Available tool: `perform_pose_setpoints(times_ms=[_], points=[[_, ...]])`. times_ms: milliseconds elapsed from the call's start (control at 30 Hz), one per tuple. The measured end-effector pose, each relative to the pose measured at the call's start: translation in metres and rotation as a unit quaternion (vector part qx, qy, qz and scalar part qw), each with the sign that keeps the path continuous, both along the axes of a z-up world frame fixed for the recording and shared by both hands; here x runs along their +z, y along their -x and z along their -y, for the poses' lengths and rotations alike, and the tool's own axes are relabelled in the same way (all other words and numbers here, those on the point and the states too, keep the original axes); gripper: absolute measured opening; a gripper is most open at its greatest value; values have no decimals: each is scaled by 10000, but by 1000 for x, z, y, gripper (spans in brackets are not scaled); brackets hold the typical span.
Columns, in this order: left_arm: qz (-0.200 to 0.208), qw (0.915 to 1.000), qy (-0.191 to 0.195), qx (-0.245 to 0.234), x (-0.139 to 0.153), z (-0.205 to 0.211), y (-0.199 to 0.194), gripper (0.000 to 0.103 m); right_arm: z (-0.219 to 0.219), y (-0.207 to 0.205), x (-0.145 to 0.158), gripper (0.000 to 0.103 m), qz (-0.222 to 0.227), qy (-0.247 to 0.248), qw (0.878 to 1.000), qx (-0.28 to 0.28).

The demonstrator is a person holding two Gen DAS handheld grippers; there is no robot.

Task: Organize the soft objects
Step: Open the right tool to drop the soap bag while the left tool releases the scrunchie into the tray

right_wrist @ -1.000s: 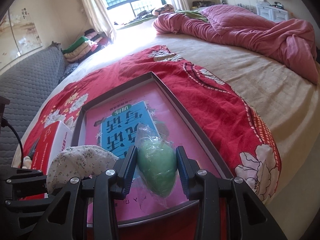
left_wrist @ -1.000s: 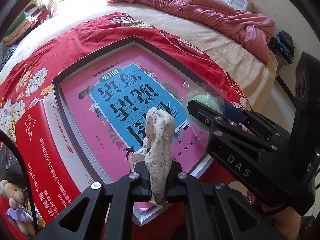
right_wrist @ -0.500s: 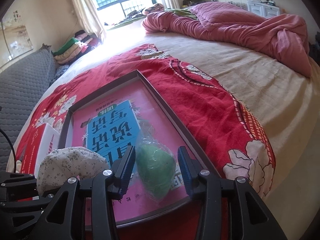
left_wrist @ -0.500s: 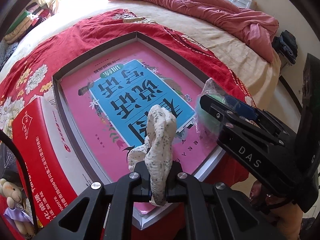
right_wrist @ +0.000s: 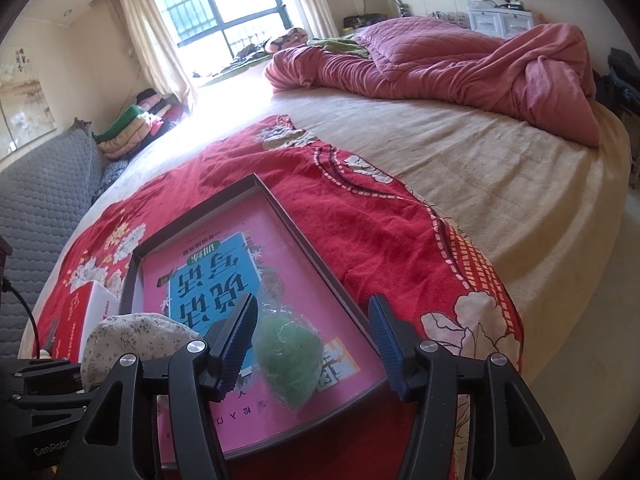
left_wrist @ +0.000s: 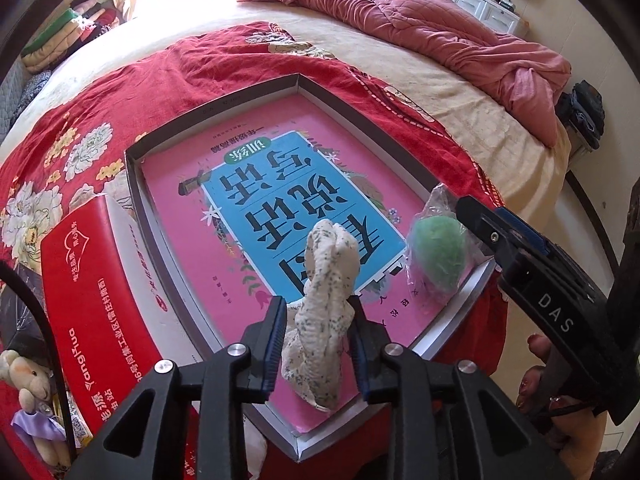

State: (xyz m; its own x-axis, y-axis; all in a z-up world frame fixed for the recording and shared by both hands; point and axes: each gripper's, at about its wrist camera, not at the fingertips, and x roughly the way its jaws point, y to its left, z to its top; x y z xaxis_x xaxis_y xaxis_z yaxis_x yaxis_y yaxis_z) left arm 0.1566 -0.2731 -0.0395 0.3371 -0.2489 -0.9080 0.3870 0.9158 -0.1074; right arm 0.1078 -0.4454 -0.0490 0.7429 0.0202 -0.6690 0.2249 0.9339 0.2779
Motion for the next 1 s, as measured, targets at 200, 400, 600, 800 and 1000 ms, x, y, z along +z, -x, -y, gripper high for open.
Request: perform_pose_setpoints(times_ms=[200,400,600,800,1000], points=[[166,9998,-66,60,8,-7,4,50,5,4,2,60,4,16,9999,-138],[159,9999,40,2,12,-12,11,51,9,7,3,60,36,9,9997,-254],[109,9997,5,-229,5,-1,23,55,12,10,4,60,58,15,9994,-347],[118,9990,-120,-415,-5,15,30,55,15,12,6,60,104,25,9991,-416],[70,9986,-342,-404,-21,26,21,55,17,14,7,63,140,8,9988,-469]])
